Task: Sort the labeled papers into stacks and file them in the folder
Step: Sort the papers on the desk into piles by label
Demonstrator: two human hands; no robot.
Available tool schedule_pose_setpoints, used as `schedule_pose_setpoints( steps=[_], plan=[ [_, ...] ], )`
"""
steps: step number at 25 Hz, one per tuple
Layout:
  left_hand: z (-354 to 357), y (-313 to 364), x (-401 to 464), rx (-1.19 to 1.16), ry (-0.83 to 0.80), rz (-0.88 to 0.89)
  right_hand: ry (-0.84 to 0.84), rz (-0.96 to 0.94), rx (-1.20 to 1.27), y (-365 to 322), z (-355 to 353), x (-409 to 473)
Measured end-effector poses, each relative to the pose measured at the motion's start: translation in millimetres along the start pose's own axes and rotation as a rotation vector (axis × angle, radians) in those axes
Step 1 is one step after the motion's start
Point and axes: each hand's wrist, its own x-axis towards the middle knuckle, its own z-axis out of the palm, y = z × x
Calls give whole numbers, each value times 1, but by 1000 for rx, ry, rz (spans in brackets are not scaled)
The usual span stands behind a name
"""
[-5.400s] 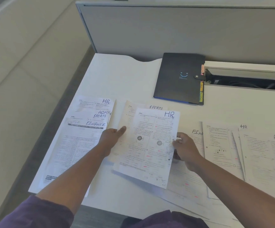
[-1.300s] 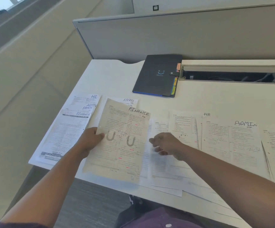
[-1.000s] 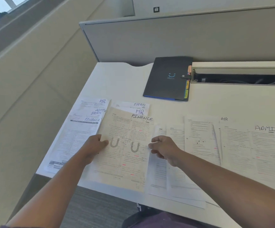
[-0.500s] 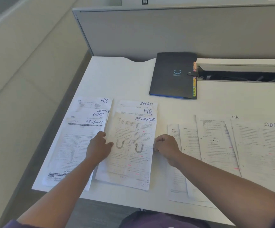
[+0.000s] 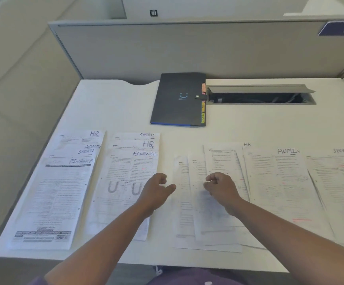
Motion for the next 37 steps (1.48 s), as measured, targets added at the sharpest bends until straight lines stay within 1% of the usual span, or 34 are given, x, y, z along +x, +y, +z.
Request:
schedule_pose_setpoints(
  steps=[2, 4, 7, 10, 16, 18, 22, 27, 31, 34, 35, 37],
  plan=[
    [27, 7, 1, 35, 14, -44, 31, -15, -83, 15, -31, 4],
    [47, 14, 0, 106, 84, -83, 23, -61, -174, 25, -53, 8],
    [66, 25, -4, 149, 204, -143, -112, -119, -225, 34, -74, 11],
    [77, 33, -9, 62, 231, -205, -270, -145, -236, 40, -85, 11],
    [84, 36, -12, -189, 224, -244, -358, -167, -229, 40, -95, 14],
    [85, 36, -13, -187, 257, -234, -355, -200, -243, 40, -93, 14],
    [74, 39, -15, -104, 330, -190, -345, -298, -339, 39, -87, 11],
    [11, 36, -18, -28, 386, -160, -377, -313, -481, 35, -79, 13],
    [-27, 22, -20, -14, 383, -184, -315, -319, -496, 27, -62, 17],
    [-32, 13, -18, -48, 345, -194, -304, -338, -569, 20, -47, 15],
    [-30, 11, -15, -76, 329, -190, -281, -339, -605, 19, -44, 14],
    [-22, 11, -7, -130, 293, -179, -169, -336, -708, 18, -45, 13]
  ],
)
